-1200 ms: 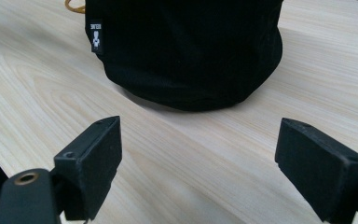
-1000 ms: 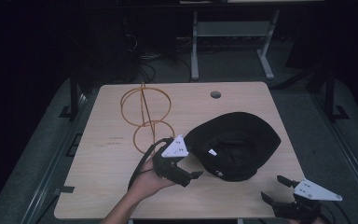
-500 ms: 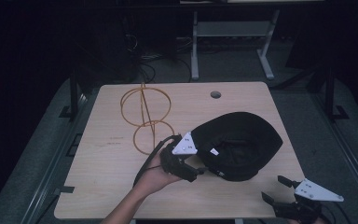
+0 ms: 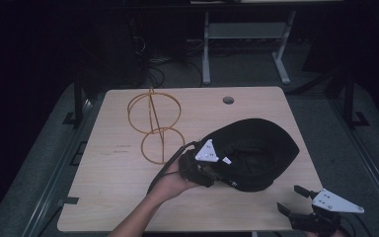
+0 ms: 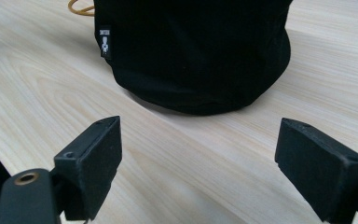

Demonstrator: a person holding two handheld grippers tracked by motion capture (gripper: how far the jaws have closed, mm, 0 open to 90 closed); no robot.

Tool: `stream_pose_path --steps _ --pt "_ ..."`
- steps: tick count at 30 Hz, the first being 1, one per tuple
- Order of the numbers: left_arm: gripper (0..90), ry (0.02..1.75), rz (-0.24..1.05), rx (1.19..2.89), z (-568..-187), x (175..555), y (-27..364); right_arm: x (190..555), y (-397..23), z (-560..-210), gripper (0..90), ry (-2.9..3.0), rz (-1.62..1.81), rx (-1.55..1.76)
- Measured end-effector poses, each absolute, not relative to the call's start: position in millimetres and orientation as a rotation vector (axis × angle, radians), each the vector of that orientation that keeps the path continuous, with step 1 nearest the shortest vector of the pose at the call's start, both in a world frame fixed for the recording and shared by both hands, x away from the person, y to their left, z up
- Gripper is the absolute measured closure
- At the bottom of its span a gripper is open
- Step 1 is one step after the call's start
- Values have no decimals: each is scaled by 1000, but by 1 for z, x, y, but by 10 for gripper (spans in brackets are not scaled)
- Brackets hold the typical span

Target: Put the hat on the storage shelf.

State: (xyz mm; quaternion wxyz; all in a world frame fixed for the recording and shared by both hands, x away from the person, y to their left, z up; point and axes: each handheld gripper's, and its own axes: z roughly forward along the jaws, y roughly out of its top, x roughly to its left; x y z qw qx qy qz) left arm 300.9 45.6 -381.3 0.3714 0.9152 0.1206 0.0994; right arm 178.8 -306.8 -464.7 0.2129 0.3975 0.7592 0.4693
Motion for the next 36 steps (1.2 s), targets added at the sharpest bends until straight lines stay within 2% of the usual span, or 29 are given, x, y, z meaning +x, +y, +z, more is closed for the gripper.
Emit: stream_pose_path --steps 2,5,8,13,18,27,36 --pt "455 309 228 2357 -383 304 47 179 -307 -466 143 2108 1306 1109" --pt "577 309 202 2345 -383 306 50 179 -307 -466 143 2114 1303 1112" --pt "658 292 194 2326 -383 307 50 179 -307 -466 143 2113 1302 1107" --pt "747 276 175 2300 -383 305 50 181 -305 -466 143 2111 1300 1118" --pt "846 272 126 2202 -376 306 57 184 -297 -464 143 2125 1315 1100" --pt "858 295 85 2126 -369 307 66 191 -288 -453 152 2134 1365 1057" --pt "859 291 50 2084 -362 305 75 226 -276 -432 141 2135 1456 1012"
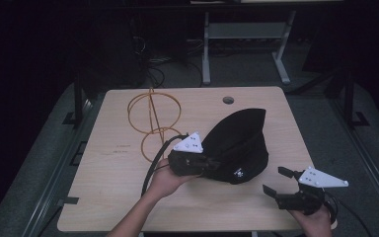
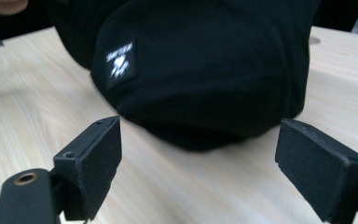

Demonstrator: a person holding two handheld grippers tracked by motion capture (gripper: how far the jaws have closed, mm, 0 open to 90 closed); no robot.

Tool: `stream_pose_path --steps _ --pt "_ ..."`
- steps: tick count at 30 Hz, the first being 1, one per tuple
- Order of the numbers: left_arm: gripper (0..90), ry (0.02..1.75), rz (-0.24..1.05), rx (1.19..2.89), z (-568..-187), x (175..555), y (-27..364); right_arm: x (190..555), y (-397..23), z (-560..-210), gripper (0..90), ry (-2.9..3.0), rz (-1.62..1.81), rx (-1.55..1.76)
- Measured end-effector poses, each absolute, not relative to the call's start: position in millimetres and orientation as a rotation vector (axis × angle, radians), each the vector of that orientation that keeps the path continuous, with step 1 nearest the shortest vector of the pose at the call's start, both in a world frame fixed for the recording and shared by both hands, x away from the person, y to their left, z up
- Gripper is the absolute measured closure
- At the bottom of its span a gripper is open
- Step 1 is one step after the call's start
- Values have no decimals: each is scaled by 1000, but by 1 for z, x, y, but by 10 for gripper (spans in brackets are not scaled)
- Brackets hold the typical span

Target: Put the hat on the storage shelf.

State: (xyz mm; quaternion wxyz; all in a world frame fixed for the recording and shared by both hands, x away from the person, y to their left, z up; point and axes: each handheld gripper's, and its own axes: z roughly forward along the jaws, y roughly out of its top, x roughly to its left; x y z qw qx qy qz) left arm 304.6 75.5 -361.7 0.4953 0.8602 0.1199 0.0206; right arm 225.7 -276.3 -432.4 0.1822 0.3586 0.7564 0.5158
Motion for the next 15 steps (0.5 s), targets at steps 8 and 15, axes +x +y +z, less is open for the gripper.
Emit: stream_pose_path --steps 8,15 --pt "859 263 39 2076 -361 302 75 249 -270 -422 141 2146 1456 1018" --pt "859 251 33 2086 -362 301 73 267 -268 -428 140 2163 1464 1058"
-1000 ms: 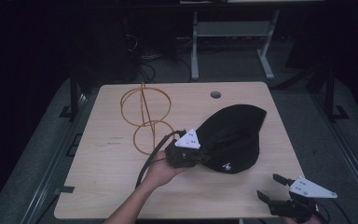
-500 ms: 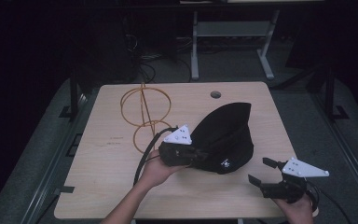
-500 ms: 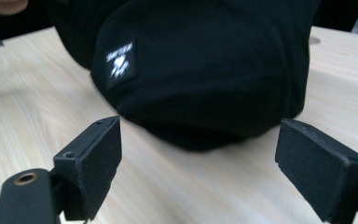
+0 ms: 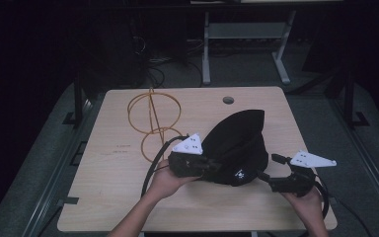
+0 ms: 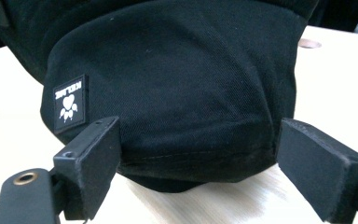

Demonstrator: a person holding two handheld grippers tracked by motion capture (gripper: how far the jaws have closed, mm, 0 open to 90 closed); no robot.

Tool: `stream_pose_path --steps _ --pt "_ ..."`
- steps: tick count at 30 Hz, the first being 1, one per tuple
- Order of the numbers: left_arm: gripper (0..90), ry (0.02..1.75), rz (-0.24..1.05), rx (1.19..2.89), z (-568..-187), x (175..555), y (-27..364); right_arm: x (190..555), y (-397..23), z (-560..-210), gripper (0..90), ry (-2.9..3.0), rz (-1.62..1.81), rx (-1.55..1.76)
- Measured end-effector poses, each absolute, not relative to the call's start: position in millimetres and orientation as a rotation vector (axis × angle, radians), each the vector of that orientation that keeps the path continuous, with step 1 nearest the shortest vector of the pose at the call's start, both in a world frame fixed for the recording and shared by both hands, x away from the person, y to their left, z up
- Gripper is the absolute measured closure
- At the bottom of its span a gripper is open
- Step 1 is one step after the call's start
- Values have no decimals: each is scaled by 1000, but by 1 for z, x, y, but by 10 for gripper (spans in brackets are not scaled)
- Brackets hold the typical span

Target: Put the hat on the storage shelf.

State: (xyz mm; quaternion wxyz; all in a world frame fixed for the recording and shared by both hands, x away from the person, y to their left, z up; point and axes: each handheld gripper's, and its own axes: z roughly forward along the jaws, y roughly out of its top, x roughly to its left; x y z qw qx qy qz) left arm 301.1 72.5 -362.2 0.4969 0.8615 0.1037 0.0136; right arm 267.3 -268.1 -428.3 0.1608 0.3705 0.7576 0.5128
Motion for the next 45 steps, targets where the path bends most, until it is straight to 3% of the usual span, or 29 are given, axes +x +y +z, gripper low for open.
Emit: stream_pose_path --steps 4,8,15,18,19,20,21,22,23,28,34,45 --pt "860 243 18 2078 -364 302 71 280 -270 -434 148 2164 1550 1081" --pt "860 233 12 2085 -365 302 69 287 -268 -440 235 2158 1621 1095" --pt "859 233 21 2092 -368 301 70 289 -260 -444 509 2165 1633 1054" --pt "859 242 15 2093 -369 302 71 287 -259 -443 577 2165 1624 1042" --pt "859 243 15 2093 -369 302 72 286 -259 -443 652 2160 1622 1031" --pt "859 243 15 2093 -369 302 72 286 -259 -443 652 2160 1622 1031" --pt "858 240 24 2095 -369 301 72 285 -260 -442 731 2157 1622 1029" --pt "858 240 24 2095 -369 301 72 285 -260 -442 731 2157 1622 1029" --pt "858 241 32 2102 -369 300 72 284 -259 -442 795 2169 1619 1025" --pt "841 256 67 2106 -368 299 77 281 -260 -439 847 2162 1634 999" --pt "705 296 124 2112 -367 295 84 274 -266 -432 870 2114 1668 999" --pt "556 313 223 2123 -362 283 97 263 -270 -403 885 2118 1617 943"
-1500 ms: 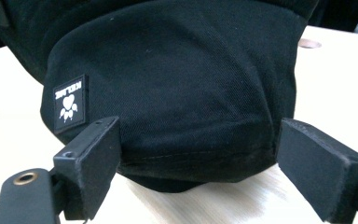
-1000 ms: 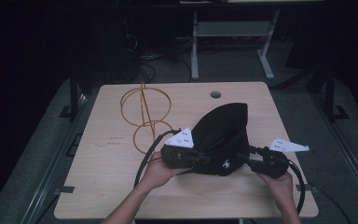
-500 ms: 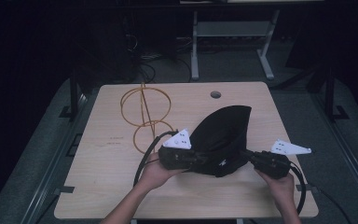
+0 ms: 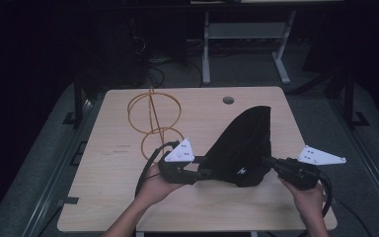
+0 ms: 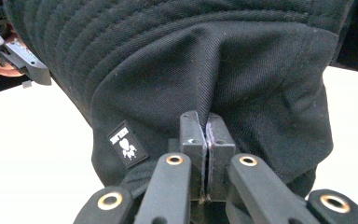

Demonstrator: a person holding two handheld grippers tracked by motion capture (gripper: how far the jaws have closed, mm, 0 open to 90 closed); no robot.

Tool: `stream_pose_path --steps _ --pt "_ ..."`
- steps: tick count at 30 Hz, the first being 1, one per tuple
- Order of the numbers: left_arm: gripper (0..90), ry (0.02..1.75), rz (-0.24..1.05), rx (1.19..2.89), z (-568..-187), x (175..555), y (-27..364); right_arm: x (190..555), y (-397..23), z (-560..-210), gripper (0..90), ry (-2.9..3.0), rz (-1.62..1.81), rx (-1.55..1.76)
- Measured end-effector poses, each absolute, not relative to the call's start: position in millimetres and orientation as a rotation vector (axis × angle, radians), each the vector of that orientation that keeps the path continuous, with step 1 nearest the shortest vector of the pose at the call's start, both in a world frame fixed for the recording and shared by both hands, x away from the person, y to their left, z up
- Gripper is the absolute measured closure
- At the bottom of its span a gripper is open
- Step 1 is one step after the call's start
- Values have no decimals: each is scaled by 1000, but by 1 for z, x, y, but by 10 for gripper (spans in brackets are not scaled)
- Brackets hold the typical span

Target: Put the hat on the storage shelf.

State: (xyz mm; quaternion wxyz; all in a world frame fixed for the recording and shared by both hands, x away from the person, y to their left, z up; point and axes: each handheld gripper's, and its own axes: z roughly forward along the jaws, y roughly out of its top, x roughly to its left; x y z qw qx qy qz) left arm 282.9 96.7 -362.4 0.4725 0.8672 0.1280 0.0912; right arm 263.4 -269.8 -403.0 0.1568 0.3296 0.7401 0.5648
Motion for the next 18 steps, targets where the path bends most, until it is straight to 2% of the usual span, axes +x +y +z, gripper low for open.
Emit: stream_pose_path --steps 6,18 --pt "461 346 250 2095 -364 275 113 262 -268 -387 887 2122 1608 905" --pt "409 411 281 2083 -379 262 146 265 -263 -355 889 2130 1578 865"
